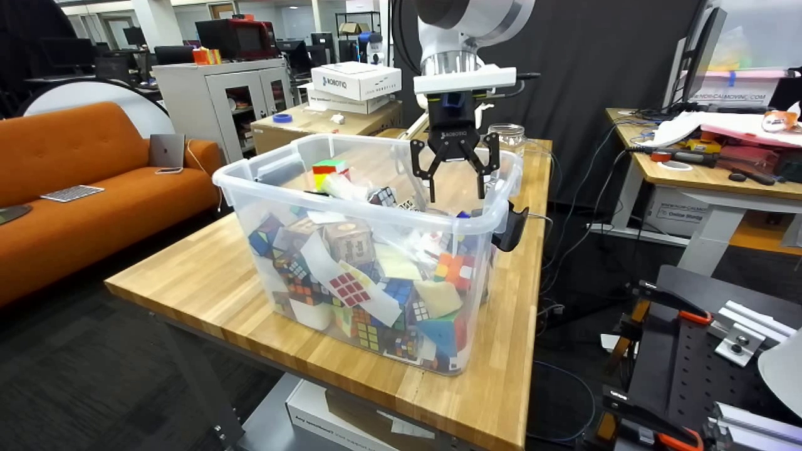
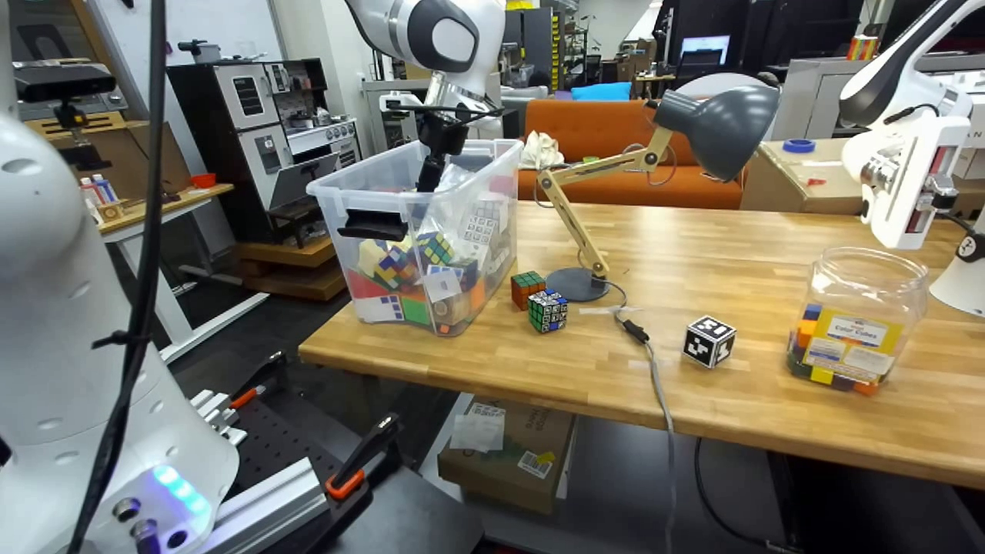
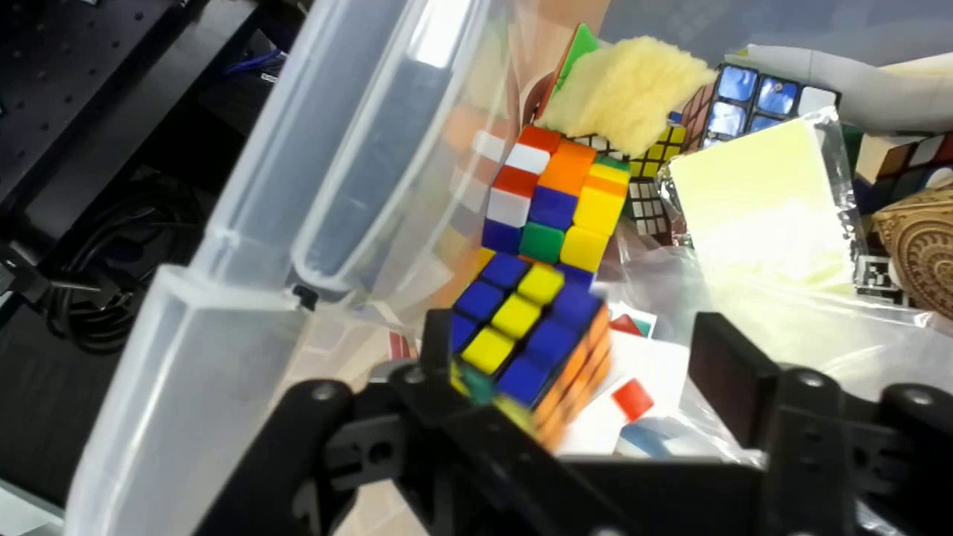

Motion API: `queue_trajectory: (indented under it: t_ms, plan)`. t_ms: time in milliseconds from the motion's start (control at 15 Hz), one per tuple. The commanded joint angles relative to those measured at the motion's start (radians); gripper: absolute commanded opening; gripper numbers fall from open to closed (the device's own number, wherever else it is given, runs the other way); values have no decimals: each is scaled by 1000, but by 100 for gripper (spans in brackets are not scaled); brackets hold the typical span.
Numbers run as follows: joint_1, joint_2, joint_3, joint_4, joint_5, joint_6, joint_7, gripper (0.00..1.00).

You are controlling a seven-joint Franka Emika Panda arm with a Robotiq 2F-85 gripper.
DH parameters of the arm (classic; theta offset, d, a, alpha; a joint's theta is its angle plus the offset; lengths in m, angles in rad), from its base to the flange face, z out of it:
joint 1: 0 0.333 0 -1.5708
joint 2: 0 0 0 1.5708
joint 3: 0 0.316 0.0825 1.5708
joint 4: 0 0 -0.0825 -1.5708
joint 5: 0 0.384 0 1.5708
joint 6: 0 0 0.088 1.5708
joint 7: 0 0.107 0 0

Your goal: Put the Rubik's cube on the right into the clear container on the left

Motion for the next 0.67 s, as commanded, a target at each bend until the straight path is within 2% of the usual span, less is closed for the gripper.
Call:
queue_trajectory:
  t_ms: [0,400,467,600]
  plan:
    - [-7,7,0,31,31,-36,-21,100]
    - [-26,-45,-23,17,84,-2,12,100]
    - [-13,-18,-20,28,45,-2,5,100]
    - [-22,-36,-27,28,58,-2,7,100]
